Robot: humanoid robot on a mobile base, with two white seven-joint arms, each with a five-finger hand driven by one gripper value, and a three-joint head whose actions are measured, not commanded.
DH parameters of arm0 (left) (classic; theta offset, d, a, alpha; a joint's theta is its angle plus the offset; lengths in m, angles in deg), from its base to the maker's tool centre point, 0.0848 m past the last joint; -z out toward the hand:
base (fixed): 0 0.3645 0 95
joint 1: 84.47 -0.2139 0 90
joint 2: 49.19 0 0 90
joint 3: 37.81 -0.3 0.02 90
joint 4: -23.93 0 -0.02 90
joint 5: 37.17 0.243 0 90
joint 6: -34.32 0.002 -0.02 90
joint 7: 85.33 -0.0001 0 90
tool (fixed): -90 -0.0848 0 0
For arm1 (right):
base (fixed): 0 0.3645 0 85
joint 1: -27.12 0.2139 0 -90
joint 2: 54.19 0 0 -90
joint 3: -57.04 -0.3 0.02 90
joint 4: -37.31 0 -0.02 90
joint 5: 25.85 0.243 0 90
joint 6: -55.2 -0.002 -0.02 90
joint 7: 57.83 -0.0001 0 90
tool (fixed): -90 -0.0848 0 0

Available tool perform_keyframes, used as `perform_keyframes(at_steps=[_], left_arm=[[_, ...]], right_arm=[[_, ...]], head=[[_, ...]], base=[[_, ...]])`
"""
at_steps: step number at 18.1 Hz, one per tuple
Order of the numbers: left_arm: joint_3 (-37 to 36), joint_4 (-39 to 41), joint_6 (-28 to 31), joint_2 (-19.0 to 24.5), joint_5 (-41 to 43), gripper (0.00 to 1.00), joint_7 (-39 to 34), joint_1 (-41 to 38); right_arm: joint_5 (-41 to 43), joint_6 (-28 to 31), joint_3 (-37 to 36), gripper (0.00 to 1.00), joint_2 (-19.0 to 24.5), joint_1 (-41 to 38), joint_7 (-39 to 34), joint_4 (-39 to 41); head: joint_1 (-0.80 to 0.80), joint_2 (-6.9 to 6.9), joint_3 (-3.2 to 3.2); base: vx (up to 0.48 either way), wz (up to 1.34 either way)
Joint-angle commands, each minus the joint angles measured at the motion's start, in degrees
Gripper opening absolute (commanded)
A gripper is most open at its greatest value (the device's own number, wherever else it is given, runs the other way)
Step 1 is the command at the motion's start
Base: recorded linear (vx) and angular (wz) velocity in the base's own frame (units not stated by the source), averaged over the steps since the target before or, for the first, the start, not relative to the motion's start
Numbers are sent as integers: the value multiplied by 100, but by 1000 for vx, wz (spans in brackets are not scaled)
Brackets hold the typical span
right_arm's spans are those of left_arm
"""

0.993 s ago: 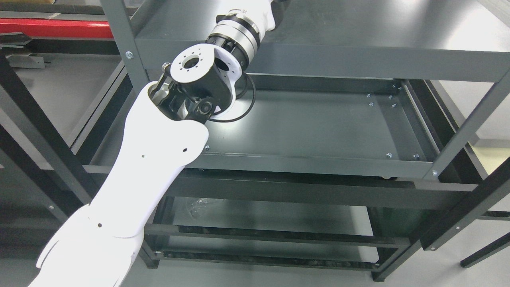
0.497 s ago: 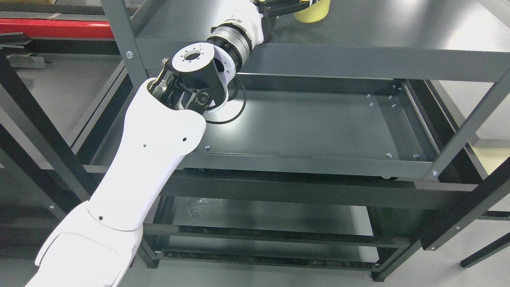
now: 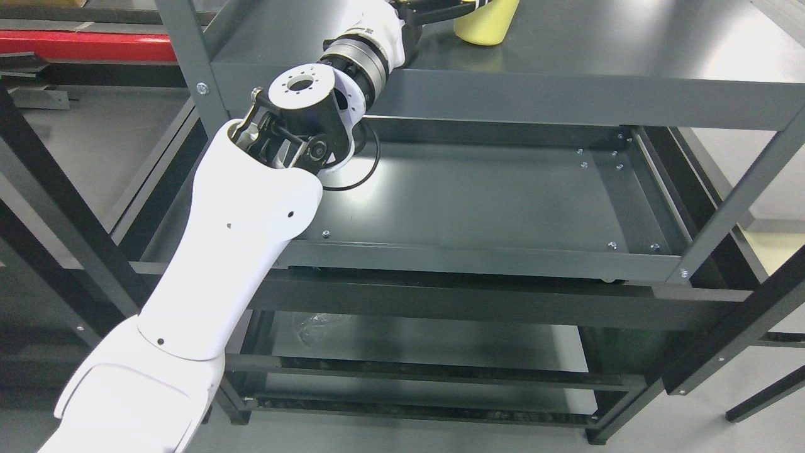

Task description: Place yellow IKEA cup on middle right shelf

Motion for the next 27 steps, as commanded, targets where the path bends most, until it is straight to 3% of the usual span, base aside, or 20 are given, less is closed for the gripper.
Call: perform_keyframes(at_steps=[1, 8, 14, 19, 24, 27], left_arm=[[220, 380, -37, 100, 59, 98, 240, -15], [678, 1154, -28, 100, 489, 99, 391, -15], [1134, 1472, -37, 100, 1254, 98, 1716, 3], [1390, 1525, -106, 100, 1421, 97, 2323, 134], [1285, 1481, -55, 100, 1404, 97, 4377, 21], [960, 1489, 795, 100, 1247, 98, 5492, -225]], right_arm=[[141, 5, 97, 99, -100, -79, -3, 0], [141, 5, 97, 99, -100, -79, -3, 0], [141, 5, 97, 99, -100, -79, -3, 0], [141, 5, 97, 99, -100, -79, -3, 0], [141, 5, 97, 99, -100, -79, -3, 0], [141, 5, 97, 99, -100, -79, -3, 0]], head=[[0, 0, 0], [0, 0, 0], [0, 0, 0], [0, 0, 0], [0, 0, 0], [0, 0, 0]], base=[[0, 0], [0, 3], [0, 0], [0, 0], [0, 0], [0, 0]])
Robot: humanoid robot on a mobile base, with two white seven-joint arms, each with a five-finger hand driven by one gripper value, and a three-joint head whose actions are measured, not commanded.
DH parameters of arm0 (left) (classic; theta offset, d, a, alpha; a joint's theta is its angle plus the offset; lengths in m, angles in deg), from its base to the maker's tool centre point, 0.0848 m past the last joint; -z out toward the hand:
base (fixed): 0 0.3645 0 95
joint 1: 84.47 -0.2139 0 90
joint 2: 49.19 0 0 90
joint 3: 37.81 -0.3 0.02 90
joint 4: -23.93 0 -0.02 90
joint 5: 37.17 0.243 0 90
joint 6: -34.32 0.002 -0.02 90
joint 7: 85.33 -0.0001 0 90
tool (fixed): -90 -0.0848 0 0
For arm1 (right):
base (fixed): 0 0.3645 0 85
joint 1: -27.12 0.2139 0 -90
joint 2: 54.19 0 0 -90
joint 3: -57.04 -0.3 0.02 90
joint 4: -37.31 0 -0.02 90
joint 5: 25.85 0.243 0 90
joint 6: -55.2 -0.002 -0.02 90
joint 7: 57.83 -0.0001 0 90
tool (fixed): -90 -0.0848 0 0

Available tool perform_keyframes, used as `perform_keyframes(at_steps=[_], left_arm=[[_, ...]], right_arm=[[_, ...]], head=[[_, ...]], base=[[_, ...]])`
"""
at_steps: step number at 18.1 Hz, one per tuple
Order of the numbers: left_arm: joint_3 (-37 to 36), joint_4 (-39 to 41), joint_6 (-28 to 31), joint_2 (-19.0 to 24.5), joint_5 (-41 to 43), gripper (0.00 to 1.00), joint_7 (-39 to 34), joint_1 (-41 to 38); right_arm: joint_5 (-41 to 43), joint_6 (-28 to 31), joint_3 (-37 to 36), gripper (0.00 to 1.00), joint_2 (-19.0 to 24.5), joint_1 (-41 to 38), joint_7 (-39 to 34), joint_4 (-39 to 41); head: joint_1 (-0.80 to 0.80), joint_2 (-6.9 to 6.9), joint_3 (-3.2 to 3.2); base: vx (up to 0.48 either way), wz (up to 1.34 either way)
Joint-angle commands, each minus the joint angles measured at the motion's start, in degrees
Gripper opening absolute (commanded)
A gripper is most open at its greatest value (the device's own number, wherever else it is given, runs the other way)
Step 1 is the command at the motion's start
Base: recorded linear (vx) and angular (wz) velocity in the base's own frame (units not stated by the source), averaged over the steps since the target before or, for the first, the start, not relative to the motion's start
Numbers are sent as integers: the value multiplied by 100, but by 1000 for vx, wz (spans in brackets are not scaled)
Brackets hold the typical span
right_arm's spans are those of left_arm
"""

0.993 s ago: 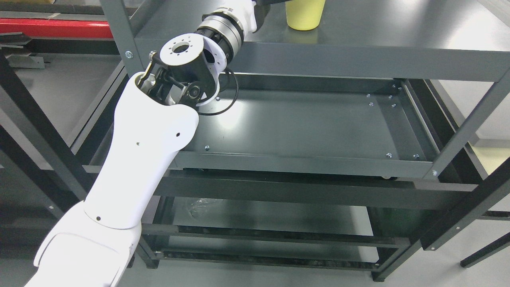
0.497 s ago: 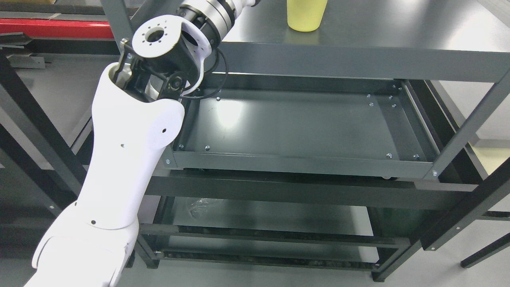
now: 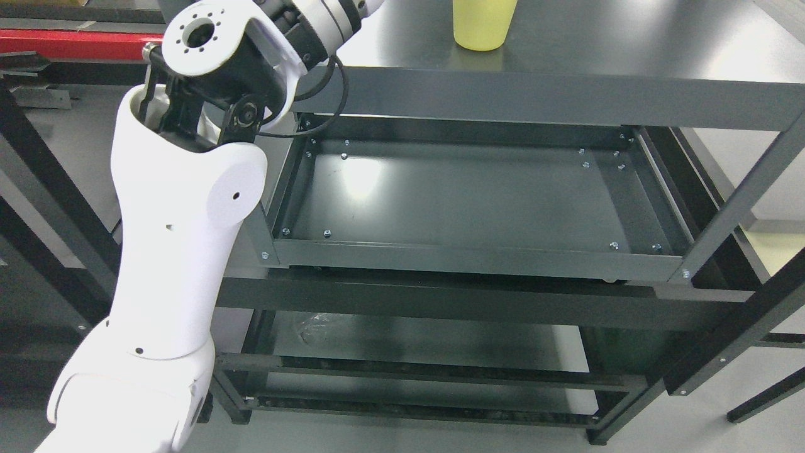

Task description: Place yellow IKEA cup on middle right shelf

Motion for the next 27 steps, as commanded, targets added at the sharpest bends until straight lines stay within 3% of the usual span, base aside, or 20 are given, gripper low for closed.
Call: perform_keyframes(at_steps=[1, 4, 8, 14, 19, 22, 27], left_arm=[[-236, 180, 776, 100, -233, 98, 1569, -309], [-867, 259, 839, 100, -366, 98, 2566, -826], [-1554, 198, 708, 100, -270, 98, 2481, -1871], [-1512, -821, -1609, 100, 793, 99, 444, -3111], [-722, -778, -2586, 100, 1356, 99, -1367, -4087], [-361, -472, -2984, 100, 1479, 99, -1545, -4728], [325, 337, -3010, 100, 1506, 99, -1581, -5415]], right_arm=[[141, 5, 97, 99, -100, -79, -4, 0], [141, 5, 97, 99, -100, -79, -4, 0], [141, 5, 97, 99, -100, -79, -4, 0], [141, 5, 97, 99, -100, -79, -4, 0], [141, 5, 97, 99, -100, -79, -4, 0], [141, 5, 97, 99, -100, -79, -4, 0], [141, 5, 97, 99, -100, -79, -4, 0]], head=[[0, 0, 0], [0, 0, 0], [0, 0, 0], [0, 0, 0], [0, 0, 0], [0, 0, 0], [0, 0, 0]], base=[[0, 0], [0, 0], [0, 0], [0, 0], [0, 0], [0, 0], [0, 0]])
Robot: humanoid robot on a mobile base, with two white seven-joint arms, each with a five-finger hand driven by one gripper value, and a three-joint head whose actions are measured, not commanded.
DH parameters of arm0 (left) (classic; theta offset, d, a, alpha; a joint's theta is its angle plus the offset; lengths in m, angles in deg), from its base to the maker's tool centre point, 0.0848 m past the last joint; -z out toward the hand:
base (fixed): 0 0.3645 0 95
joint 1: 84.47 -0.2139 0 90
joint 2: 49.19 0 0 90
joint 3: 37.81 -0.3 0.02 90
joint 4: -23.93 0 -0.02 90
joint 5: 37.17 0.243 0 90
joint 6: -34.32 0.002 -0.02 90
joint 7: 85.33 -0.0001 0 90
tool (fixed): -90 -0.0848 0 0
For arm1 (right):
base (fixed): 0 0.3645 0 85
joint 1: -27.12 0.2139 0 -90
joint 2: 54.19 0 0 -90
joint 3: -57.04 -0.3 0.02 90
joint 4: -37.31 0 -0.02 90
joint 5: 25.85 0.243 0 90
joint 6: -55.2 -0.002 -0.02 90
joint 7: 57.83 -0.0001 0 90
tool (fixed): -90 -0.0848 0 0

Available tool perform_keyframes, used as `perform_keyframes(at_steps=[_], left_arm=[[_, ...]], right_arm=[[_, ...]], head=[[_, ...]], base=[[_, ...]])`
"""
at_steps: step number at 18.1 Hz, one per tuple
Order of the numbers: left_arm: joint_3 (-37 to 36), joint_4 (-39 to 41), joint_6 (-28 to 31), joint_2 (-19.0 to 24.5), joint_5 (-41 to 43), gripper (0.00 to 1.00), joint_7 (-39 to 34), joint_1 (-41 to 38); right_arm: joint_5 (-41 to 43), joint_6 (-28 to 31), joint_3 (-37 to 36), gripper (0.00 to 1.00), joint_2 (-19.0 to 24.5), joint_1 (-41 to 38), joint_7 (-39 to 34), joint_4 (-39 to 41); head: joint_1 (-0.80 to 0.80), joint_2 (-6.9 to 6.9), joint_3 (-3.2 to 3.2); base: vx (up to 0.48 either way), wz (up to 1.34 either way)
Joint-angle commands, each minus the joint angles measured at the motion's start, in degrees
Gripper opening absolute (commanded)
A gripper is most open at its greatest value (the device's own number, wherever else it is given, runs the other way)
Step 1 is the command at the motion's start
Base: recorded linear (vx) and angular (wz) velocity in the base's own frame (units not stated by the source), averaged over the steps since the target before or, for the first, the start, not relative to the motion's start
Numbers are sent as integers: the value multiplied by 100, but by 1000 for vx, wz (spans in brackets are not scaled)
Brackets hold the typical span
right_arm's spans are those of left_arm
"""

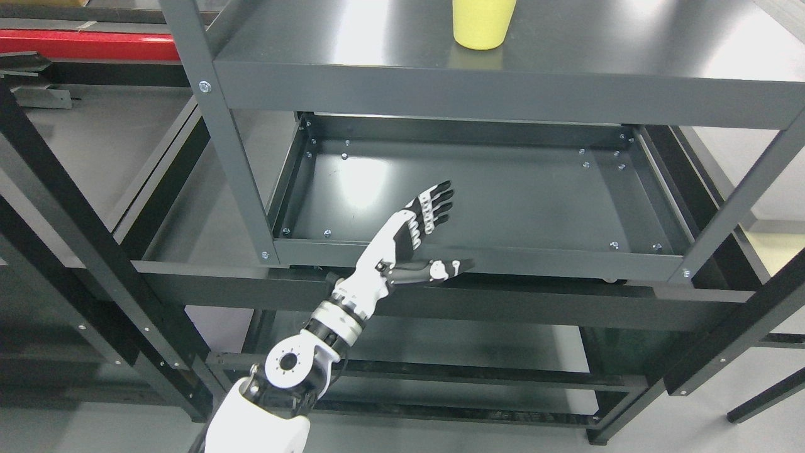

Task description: Place yellow IKEA cup on middle right shelf

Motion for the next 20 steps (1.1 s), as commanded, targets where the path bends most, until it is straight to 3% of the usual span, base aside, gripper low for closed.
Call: perform_keyframes(at_steps=[1, 20], left_arm=[[894, 703, -40, 100, 168, 99, -62, -829], [1386, 1038, 233, 100, 634, 99, -229, -820]], right_arm=[[141, 5, 97, 99, -100, -79, -5, 0], [141, 5, 97, 99, -100, -79, -5, 0]], head=[[0, 0, 0], [0, 0, 0]], base=[[0, 0], [0, 0]])
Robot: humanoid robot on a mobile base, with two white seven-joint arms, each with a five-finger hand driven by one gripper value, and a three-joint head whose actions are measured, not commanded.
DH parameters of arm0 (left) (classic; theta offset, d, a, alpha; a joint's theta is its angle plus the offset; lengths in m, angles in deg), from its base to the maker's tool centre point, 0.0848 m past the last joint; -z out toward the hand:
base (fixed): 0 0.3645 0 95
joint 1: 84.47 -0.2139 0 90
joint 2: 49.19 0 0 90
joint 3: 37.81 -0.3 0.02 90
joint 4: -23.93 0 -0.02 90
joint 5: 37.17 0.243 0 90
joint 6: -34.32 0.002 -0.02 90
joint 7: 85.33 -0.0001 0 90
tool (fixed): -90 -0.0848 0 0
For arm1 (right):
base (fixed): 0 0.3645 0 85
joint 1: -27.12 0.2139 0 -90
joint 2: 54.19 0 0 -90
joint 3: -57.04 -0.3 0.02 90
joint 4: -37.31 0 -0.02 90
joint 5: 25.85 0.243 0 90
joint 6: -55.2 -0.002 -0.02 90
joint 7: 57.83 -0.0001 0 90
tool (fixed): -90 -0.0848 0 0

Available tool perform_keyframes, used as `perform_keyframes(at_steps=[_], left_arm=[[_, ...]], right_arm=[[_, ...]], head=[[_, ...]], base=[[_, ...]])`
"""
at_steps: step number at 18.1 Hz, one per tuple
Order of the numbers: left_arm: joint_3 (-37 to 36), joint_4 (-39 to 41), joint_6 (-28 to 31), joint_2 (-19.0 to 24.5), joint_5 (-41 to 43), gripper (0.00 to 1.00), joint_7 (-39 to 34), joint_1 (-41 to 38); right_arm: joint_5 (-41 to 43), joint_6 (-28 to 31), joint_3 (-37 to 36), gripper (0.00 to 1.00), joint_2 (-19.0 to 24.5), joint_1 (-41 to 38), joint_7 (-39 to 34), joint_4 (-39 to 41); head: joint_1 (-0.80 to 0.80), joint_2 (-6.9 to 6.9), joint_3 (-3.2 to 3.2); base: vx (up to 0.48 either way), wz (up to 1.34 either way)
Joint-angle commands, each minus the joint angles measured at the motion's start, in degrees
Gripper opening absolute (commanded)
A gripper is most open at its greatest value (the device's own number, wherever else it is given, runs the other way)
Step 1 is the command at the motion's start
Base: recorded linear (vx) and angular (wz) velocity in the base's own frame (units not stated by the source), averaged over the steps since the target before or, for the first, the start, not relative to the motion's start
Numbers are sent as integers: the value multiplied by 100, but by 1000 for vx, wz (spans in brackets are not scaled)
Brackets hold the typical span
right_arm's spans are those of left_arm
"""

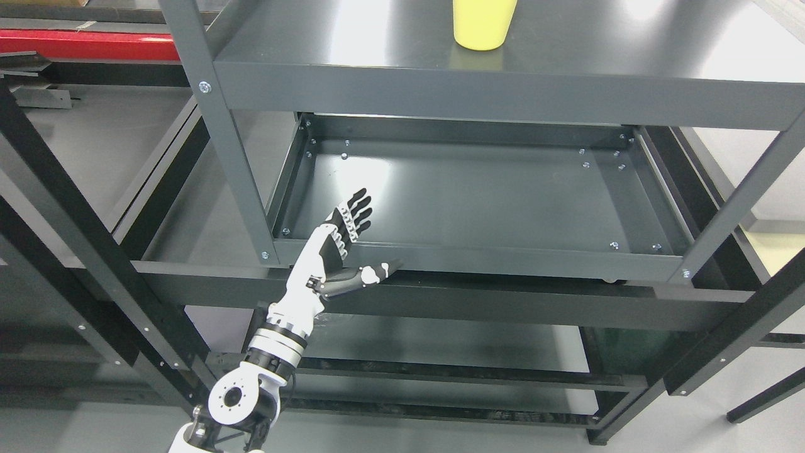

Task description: Place yellow IKEA cup on middle right shelf

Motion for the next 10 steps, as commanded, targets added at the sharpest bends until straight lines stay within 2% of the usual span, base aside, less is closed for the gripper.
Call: perform_keyframes(at_steps=[1, 10], left_arm=[[303, 164, 1, 100, 81, 99, -19, -21], [469, 173, 1, 100, 81, 99, -11, -73]], right_arm=[[141, 5, 97, 100, -100, -79, -5, 0], [141, 5, 97, 99, -100, -79, -5, 0]], head=[[0, 0, 0], [0, 0, 0]], base=[[0, 0], [0, 0]])
